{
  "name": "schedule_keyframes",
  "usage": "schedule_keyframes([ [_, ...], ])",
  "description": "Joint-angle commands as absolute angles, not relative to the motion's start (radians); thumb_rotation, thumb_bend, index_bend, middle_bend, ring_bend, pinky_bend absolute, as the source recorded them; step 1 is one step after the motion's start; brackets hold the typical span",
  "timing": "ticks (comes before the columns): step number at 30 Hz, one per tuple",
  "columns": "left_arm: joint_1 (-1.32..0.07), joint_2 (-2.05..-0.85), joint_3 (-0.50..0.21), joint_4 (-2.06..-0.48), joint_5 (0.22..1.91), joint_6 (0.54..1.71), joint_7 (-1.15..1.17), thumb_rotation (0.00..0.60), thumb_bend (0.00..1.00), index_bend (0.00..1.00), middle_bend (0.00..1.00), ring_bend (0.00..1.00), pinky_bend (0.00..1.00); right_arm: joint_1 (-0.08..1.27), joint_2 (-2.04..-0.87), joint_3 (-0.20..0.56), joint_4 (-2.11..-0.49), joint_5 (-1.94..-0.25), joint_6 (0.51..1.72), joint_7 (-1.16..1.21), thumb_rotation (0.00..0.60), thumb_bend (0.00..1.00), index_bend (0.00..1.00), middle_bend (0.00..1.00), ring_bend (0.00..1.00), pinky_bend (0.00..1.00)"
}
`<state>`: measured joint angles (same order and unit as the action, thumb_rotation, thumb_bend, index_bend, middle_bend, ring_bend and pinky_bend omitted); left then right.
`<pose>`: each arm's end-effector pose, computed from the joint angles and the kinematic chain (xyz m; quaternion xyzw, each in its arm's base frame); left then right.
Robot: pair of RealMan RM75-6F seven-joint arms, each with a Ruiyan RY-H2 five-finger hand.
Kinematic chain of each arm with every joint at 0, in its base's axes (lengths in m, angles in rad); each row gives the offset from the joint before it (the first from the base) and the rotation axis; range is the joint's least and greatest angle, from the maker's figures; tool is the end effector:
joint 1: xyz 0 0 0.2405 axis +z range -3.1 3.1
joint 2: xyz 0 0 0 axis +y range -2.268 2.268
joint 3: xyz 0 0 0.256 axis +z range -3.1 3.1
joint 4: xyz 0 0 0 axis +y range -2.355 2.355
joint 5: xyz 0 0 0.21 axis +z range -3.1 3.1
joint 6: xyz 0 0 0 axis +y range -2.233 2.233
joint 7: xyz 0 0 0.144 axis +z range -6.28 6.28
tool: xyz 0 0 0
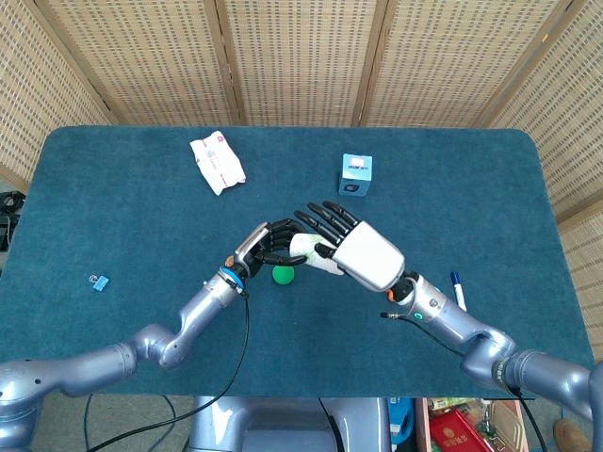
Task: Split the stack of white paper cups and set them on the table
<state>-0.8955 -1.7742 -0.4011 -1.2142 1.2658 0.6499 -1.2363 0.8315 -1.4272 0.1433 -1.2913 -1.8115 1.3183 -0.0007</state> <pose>-0.0613 0.3832 -0.0733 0.3412 0.7913 0.5061 0.0340 -0.0913 -0.3511 0.0608 0.7679 -0.0599 0.5498 0.3231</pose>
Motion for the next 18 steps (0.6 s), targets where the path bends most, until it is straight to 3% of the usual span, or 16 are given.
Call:
schedule_keyframes([
  [1, -0.895, -1.773, -0.401, -1.214, 1.266, 0.649, -1.237, 0.6, 0.08, 0.52, 0.52, 0.51, 0.5, 0.833, -1.428, 0.141, -1.29, -1.81, 1.318, -0.003, 0.6, 0.57, 0.66, 0.12, 0.02, 0.21],
  [18, -0.89, -1.773, -0.402, -1.201, 1.265, 0.647, -1.242, 0.6, 0.08, 0.52, 0.52, 0.51, 0.5, 0.827, -1.44, 0.128, -1.265, -1.816, 1.361, 0.008, 0.6, 0.57, 0.71, 0.15, 0.02, 0.23],
])
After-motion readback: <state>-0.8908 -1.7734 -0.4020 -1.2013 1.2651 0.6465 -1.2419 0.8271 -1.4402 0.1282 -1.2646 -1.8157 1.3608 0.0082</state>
